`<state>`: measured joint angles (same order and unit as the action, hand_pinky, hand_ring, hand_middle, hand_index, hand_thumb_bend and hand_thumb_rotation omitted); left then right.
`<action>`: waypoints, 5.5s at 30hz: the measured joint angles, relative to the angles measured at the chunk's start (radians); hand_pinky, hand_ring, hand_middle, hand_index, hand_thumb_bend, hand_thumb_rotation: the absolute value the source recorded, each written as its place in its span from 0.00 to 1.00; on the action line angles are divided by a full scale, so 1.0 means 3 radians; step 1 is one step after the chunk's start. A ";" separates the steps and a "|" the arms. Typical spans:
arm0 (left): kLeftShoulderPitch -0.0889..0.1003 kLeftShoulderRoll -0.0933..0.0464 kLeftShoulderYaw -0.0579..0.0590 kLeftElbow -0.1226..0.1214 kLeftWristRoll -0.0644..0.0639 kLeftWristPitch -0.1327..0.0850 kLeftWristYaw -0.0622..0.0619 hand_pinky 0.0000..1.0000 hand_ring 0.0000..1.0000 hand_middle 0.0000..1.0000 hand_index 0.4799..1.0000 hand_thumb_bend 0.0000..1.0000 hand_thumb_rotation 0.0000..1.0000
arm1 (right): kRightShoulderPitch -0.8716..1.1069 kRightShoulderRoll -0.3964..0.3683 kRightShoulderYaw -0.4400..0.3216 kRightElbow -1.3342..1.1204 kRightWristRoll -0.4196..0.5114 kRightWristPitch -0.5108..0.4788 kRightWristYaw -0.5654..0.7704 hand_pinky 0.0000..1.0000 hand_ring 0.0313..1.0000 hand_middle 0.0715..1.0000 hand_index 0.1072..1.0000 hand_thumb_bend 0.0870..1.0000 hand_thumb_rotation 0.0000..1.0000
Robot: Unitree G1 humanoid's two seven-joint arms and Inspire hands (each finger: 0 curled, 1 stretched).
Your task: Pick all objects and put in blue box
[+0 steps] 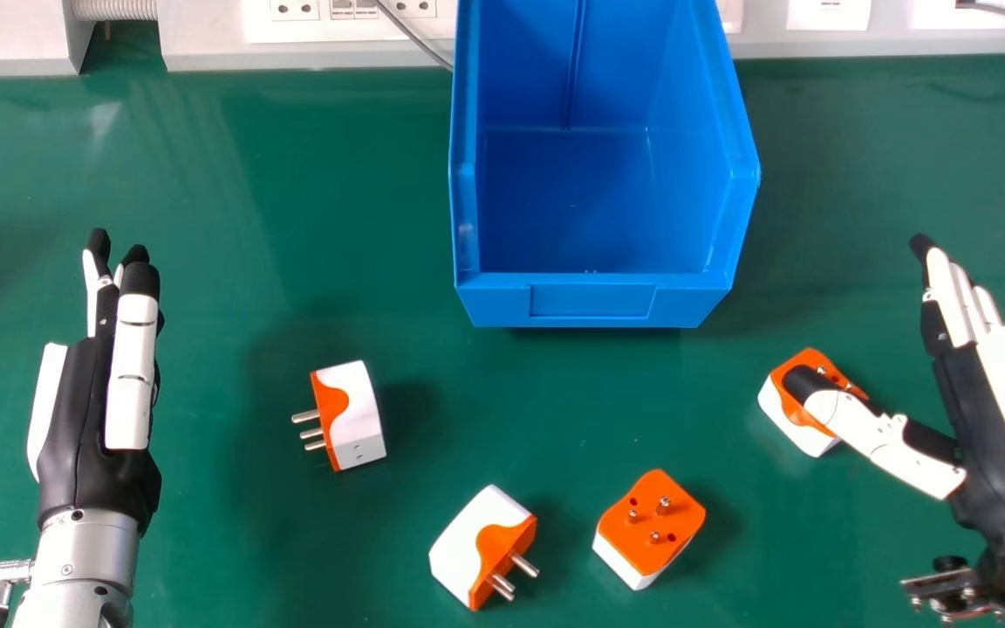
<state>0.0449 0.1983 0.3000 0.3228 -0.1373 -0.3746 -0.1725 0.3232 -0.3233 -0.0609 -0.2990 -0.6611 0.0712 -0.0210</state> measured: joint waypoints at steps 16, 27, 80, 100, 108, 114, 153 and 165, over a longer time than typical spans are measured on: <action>0.0003 0.0020 -0.0029 -0.0004 0.0005 0.0019 0.0072 1.00 1.00 1.00 1.00 0.64 1.00 | -0.0225 0.0026 0.0123 0.0241 -0.0083 0.0099 -0.0138 0.94 1.00 1.00 1.00 0.52 0.89; -0.0030 0.0023 -0.0062 0.0011 0.0005 0.0020 0.0086 1.00 1.00 1.00 1.00 0.64 1.00 | -0.0472 0.0018 0.0295 0.0579 -0.0203 0.0427 -0.0134 0.94 1.00 1.00 1.00 0.54 0.90; -0.0059 0.0055 -0.0065 0.0107 -0.0005 -0.0026 0.0069 1.00 1.00 1.00 1.00 0.66 1.00 | -0.1790 -0.0520 0.1388 0.1957 -0.0602 0.1410 0.0700 0.95 1.00 1.00 1.00 0.48 0.86; -0.0040 0.0072 -0.0060 0.0093 -0.0009 -0.0014 0.0056 1.00 1.00 1.00 1.00 0.67 1.00 | -0.1949 -0.0703 0.1614 0.1893 -0.0733 0.1528 0.1116 0.95 1.00 1.00 0.99 0.46 0.73; -0.0040 0.0073 -0.0059 0.0073 -0.0010 0.0026 0.0056 1.00 1.00 1.00 1.00 0.69 1.00 | -0.1978 -0.0707 0.1619 0.1853 -0.0717 0.1593 0.1168 0.96 1.00 1.00 0.99 0.43 0.58; -0.0042 0.0078 -0.0054 0.0075 -0.0044 0.0031 0.0014 1.00 1.00 1.00 1.00 0.68 1.00 | -0.2056 -0.0703 0.1627 0.1875 -0.0708 0.1593 0.1172 0.94 0.99 1.00 0.98 0.42 0.50; -0.0065 0.0186 0.0013 0.0027 -0.0162 0.0173 -0.0058 1.00 1.00 1.00 1.00 0.69 1.00 | -0.1888 -0.0369 0.1344 0.1881 -0.0313 0.1436 0.0092 0.34 0.44 0.51 0.55 0.44 0.01; -0.0065 0.0197 0.0065 0.0022 -0.0195 0.0195 -0.0113 1.00 1.00 1.00 1.00 0.63 1.00 | -0.1879 -0.0293 0.1230 0.1865 -0.0211 0.1582 0.0083 0.32 0.42 0.49 0.54 0.44 0.00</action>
<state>0.0256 0.2574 0.3195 0.3293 -0.1959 -0.3161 -0.2064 -0.2406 -0.4111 0.3080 0.2606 -0.7246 0.5457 0.0040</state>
